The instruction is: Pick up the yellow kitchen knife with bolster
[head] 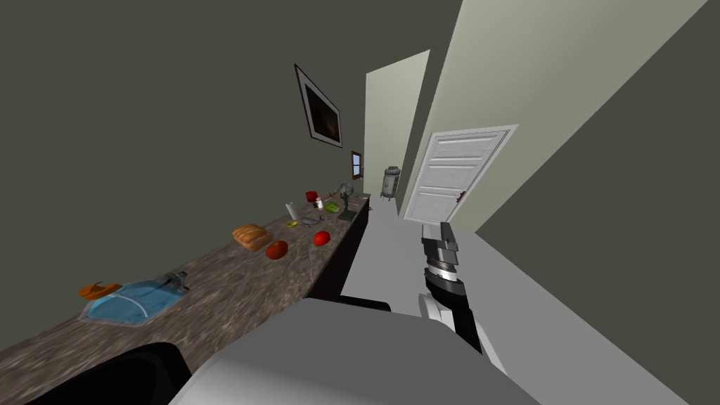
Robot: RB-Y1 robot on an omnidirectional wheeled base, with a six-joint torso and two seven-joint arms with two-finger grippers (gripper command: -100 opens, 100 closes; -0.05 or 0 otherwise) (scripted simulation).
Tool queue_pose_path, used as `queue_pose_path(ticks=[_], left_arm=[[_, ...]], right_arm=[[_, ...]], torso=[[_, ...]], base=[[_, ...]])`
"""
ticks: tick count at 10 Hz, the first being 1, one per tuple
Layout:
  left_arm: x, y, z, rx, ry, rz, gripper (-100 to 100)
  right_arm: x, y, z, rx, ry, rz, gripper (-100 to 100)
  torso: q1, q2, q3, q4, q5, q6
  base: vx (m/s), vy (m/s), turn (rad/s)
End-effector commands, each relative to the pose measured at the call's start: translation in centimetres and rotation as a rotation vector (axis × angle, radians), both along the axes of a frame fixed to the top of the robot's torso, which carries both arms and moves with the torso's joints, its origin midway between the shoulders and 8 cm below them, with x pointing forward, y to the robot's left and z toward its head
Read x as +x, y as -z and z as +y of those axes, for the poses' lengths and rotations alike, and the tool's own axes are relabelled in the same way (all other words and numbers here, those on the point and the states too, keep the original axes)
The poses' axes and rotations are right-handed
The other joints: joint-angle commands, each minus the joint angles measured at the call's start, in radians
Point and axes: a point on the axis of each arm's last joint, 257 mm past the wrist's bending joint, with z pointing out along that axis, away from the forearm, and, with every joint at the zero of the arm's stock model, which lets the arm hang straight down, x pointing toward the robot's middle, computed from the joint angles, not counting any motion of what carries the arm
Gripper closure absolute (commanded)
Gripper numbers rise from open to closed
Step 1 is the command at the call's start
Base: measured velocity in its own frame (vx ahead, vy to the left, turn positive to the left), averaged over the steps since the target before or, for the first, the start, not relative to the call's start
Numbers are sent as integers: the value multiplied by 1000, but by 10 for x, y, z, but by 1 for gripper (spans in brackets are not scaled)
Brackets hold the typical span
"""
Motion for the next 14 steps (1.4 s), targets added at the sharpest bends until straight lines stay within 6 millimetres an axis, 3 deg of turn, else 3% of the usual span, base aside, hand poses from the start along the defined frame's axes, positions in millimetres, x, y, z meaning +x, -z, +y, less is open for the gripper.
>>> queue_pose_path(ticks=[1, 7, 10, 11, 12, 14], left_arm=[[0, 1, -1, -1, 1, -1, -100], [0, 1, -1, -1, 1, -1, -100], [6, 18, -4, -3, -44, 7, -100], [1, 13, -1, 2, -31, 17, -100], [1, 13, -1, 3, -35, 18, 100], [0, 13, -1, 3, -36, 19, 100]], right_arm=[[0, 0, 0, 0, 0, 0, 0], [0, 0, 0, 0, 0, 0, 0], [0, 0, 0, 0, 0, 0, 0], [0, 0, 0, 0, 0, 0, 0], [0, 0, 0, 0, 0, 0, 0], [0, 0, 0, 0, 0, 0, 0]], torso=[[0, 0, 0, 0, 0, 0], [1, 1, 1, 1, 1, -1], [1, 5, 5, 5, 5, 3], [3, 6, 7, 8, 9, 4], [6, 5, 6, 9, 10, 3], [8, 1, 4, 8, 11, 5]], base=[[8, -8, 27], [-2, 2, -6], [-81, -45, -154], [-37, -28, -28], [-5, -7, 8], [-4, 0, 9]])
